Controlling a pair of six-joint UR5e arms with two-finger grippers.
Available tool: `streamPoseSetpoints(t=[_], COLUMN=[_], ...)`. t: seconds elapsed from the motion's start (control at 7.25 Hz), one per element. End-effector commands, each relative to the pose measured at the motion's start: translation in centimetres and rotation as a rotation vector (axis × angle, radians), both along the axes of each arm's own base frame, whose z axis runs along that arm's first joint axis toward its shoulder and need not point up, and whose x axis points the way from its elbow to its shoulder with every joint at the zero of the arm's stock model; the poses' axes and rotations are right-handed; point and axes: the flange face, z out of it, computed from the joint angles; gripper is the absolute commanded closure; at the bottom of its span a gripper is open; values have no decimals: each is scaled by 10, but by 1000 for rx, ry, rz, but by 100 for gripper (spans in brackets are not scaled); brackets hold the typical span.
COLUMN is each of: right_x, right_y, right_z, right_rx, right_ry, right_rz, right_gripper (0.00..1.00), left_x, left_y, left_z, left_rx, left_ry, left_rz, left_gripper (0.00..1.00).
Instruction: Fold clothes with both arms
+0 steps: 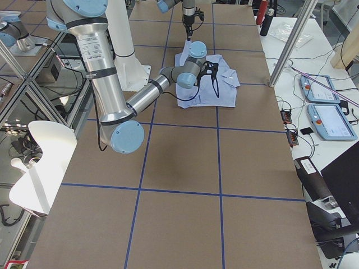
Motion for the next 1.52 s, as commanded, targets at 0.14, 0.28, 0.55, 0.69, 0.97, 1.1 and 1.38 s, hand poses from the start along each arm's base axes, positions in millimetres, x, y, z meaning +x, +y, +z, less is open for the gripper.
streamPoseSetpoints(t=[0.14,0.28,0.55,0.69,0.97,1.1,1.38], right_x=[-5,-9,-30,-36,-39,-37,-47], right_y=[-38,-51,-84,-95,-110,-127,-141], right_z=[-7,-5,-3,11,13,7,8], right_rx=[-3,-9,-17,-18,-17,-20,-27], right_ry=[8,16,50,82,101,106,124], right_rz=[37,47,80,94,112,134,147], right_gripper=[100,100,100,100,100,100,100], left_x=[-14,-23,-13,-3,8,9,-2], left_y=[-48,-59,-98,-108,-120,-133,-145], left_z=[19,20,17,22,39,56,67], left_rx=[32,32,38,48,59,52,46], left_ry=[-42,-45,-61,-49,-41,-49,-62], left_rz=[-10,-32,-47,-48,-48,-59,-84], left_gripper=[100,100,100,100,100,100,100])
